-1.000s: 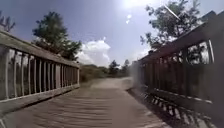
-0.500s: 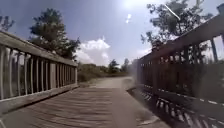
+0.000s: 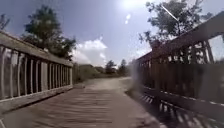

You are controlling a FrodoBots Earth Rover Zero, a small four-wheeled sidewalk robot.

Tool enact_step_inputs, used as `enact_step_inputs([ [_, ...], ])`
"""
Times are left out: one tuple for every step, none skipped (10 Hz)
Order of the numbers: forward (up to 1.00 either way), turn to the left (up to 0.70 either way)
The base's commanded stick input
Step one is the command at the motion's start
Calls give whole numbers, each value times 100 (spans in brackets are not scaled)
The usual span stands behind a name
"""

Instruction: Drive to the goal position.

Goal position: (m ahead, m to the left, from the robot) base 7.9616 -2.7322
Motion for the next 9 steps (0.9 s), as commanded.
enact_step_inputs([
  [45, 2],
  [45, -5],
  [45, -22],
  [45, -17],
  [45, 0],
  [45, 2],
  [45, 2],
  [45, 2],
  [45, 2],
])
